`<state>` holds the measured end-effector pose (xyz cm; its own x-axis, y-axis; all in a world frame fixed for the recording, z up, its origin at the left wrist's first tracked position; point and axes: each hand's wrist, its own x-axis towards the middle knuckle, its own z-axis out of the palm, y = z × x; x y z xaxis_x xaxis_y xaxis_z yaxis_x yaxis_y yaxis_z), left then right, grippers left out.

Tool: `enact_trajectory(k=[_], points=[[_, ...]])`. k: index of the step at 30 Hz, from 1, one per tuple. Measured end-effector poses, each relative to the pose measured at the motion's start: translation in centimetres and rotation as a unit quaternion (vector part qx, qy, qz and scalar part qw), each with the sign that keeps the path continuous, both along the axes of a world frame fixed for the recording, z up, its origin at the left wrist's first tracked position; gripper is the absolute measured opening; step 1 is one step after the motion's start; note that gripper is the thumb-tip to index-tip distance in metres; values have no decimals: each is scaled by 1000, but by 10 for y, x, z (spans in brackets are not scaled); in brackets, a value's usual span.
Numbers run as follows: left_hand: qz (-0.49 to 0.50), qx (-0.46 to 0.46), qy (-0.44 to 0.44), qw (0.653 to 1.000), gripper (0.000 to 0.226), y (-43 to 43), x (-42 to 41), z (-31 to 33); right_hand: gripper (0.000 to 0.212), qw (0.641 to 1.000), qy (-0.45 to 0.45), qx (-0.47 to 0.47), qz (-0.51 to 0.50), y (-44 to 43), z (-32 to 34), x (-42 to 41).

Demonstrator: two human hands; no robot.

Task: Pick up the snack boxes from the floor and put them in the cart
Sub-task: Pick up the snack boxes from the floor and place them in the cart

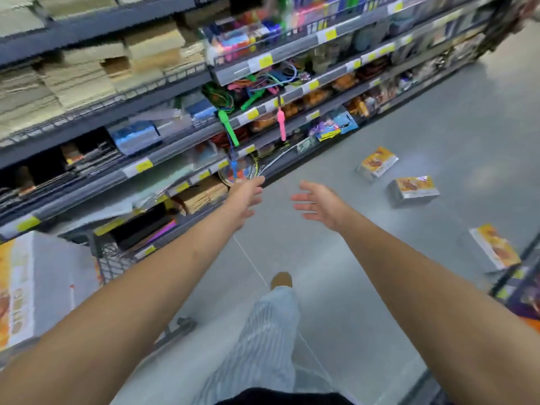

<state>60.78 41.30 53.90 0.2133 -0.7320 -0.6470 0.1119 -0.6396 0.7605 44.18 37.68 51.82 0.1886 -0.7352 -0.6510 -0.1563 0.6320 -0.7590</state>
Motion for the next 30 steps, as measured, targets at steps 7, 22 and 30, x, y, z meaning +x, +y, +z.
enact_trajectory(k=[7, 22, 30], points=[[-107, 20, 20, 994, 38, -121, -91, -21, 19, 995, 31, 25, -94, -78, -14, -102], [-289, 25, 10, 957, 16, -383, -250, -8, 21, 971, 31, 25, -235, -296, -3, -251], [-341, 41, -7, 939, 42, -490, -349, -38, 11, 955, 15, 41, -295, -397, -39, -339]])
